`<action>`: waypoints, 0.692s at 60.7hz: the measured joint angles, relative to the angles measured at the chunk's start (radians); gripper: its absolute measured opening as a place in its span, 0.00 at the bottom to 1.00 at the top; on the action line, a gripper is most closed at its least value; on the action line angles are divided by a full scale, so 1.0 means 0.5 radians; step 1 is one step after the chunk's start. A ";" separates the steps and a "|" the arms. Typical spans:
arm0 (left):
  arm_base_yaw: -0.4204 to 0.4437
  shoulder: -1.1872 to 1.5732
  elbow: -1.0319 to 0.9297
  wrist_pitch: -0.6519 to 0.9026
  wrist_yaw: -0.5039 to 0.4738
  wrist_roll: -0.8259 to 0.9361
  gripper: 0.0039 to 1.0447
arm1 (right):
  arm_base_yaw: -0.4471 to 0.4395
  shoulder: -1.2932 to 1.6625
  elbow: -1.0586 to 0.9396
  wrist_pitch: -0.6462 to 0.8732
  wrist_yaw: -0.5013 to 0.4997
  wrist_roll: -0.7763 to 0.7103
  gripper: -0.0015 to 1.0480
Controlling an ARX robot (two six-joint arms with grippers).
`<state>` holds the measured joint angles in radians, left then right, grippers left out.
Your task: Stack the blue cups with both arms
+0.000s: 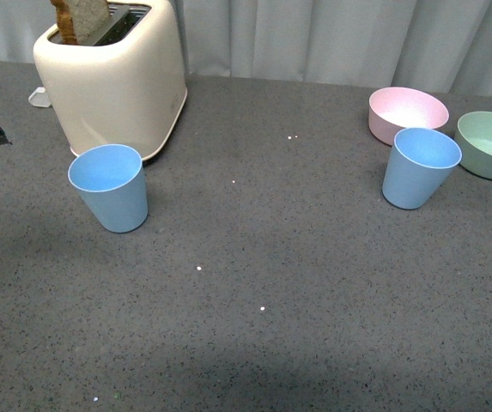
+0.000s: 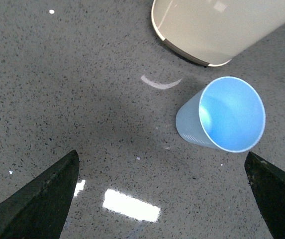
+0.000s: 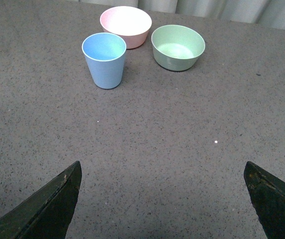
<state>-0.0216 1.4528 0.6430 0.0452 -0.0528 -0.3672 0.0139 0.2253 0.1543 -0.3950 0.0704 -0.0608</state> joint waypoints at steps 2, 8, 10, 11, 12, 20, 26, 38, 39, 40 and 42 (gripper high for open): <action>-0.002 0.102 0.091 -0.051 0.002 -0.033 0.94 | 0.000 0.000 0.000 0.000 0.000 0.000 0.91; -0.020 0.311 0.285 -0.162 0.034 -0.120 0.94 | 0.000 0.000 0.000 0.000 0.000 0.000 0.91; -0.029 0.361 0.330 -0.197 0.043 -0.144 0.94 | 0.000 0.000 0.000 0.000 0.000 0.000 0.91; -0.032 0.392 0.357 -0.220 0.047 -0.165 0.94 | 0.000 0.000 0.000 0.000 0.000 0.000 0.91; -0.035 0.408 0.369 -0.230 0.049 -0.169 0.94 | 0.000 0.000 0.000 0.000 0.000 0.000 0.91; -0.086 0.610 0.520 -0.313 0.095 -0.315 0.94 | 0.000 0.000 0.000 0.000 0.000 0.000 0.91; -0.119 0.684 0.583 -0.318 0.095 -0.356 0.94 | 0.000 0.000 0.000 0.000 0.000 0.000 0.91; -0.172 0.827 0.685 -0.341 0.072 -0.419 0.94 | 0.000 0.000 0.000 0.000 0.000 0.000 0.91; -0.175 0.838 0.690 -0.340 0.065 -0.429 0.94 | 0.000 0.000 0.000 0.000 0.000 0.000 0.91; -0.182 0.858 0.698 -0.336 0.050 -0.438 0.94 | 0.000 0.000 0.000 0.000 0.000 0.000 0.91; -0.189 0.896 0.713 -0.324 0.041 -0.454 0.94 | 0.000 0.000 0.000 0.000 0.000 0.000 0.91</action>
<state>-0.1162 1.9011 0.9993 -0.1169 -0.0322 -0.5941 0.0139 0.2253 0.1543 -0.3950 0.0704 -0.0608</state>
